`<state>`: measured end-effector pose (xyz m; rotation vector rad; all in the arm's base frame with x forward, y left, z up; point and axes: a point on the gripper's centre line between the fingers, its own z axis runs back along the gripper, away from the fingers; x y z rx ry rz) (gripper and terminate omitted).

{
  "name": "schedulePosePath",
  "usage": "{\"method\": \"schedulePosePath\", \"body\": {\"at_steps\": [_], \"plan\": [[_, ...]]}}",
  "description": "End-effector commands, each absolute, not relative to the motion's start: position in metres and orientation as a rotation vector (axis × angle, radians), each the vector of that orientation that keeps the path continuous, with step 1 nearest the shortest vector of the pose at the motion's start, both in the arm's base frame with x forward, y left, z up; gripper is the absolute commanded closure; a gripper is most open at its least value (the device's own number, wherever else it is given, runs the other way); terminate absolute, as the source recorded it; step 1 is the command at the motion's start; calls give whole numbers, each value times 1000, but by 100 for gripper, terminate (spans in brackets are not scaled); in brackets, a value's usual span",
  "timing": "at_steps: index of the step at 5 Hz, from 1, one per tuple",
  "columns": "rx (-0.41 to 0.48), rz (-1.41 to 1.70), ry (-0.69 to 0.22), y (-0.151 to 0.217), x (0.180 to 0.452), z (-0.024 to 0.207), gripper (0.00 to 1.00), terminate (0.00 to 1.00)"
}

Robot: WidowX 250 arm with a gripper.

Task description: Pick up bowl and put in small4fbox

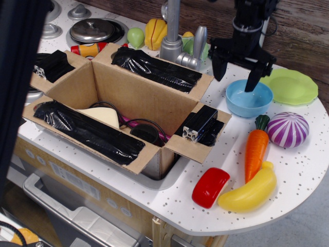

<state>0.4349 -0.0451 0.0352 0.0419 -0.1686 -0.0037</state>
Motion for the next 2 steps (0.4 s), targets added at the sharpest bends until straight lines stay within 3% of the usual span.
{"method": "schedulePosePath", "body": {"at_steps": [1, 2], "plan": [[45, -4, -236, -37, 452, 45, 0, 0], [25, 8, -234, -39, 454, 39, 100, 0]]}}
